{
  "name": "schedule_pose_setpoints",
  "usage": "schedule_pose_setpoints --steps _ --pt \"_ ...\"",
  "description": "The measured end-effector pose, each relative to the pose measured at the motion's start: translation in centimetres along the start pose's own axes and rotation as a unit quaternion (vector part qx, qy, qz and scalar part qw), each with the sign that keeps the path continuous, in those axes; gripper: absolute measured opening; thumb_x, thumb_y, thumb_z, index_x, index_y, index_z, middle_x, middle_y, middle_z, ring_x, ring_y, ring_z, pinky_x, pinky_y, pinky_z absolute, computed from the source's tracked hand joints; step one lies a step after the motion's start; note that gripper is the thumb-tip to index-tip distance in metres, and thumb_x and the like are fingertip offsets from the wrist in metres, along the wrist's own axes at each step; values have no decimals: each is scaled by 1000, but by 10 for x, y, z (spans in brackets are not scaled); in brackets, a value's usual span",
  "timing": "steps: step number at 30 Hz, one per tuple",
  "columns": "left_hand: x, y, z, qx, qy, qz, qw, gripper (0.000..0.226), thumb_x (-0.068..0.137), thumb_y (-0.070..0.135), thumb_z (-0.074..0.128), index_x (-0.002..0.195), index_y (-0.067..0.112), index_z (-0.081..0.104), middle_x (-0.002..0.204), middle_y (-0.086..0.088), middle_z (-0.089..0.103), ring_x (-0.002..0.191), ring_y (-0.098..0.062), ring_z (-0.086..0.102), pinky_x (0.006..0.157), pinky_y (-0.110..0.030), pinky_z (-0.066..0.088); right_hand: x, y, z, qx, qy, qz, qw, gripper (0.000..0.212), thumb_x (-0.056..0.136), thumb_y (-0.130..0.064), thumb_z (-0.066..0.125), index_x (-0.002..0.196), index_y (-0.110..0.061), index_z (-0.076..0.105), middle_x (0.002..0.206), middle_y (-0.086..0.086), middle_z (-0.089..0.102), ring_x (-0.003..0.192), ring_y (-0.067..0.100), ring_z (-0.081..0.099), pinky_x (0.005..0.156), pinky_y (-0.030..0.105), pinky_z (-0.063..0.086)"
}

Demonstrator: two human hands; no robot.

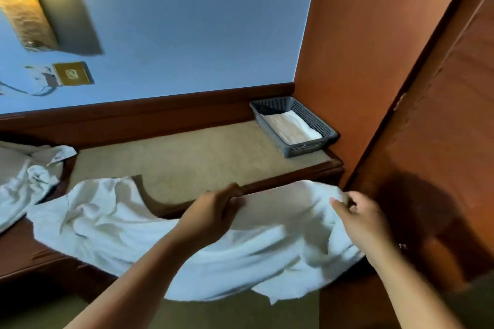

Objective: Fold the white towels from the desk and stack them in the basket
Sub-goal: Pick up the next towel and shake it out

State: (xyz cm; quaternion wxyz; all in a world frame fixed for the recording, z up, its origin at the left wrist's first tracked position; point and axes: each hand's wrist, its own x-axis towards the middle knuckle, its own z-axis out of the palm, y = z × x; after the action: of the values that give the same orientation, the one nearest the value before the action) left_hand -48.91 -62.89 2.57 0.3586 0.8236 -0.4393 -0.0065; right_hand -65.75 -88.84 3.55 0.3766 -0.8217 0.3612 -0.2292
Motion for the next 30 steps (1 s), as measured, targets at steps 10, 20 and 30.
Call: schedule_pose_setpoints --steps 10,20,30 --pt "19 111 -5 -46 14 114 992 12 100 22 63 88 25 65 71 18 58 64 1 58 57 -12 37 -28 -38 -6 93 -334 -144 927 47 77 -64 73 119 -46 64 99 -8 75 94 8 70 91 43 56" --pt "-12 65 18 -121 -12 -99 988 79 71 87 59 72 8 57 59 12 44 56 -2 36 48 -31 35 -20 -75 -14 193 -214 -267 920 33 92 -43 60 75 -16 59 54 -10 32 51 6 29 49 26 24" --pt "-42 -9 29 -189 186 -367 891 28 77 54 76 75 27 77 65 -7 71 64 -31 68 60 -45 52 9 -33 -10 99 -219 -211 947 37 95 -35 64 75 -5 56 50 -10 27 47 4 24 47 23 21"
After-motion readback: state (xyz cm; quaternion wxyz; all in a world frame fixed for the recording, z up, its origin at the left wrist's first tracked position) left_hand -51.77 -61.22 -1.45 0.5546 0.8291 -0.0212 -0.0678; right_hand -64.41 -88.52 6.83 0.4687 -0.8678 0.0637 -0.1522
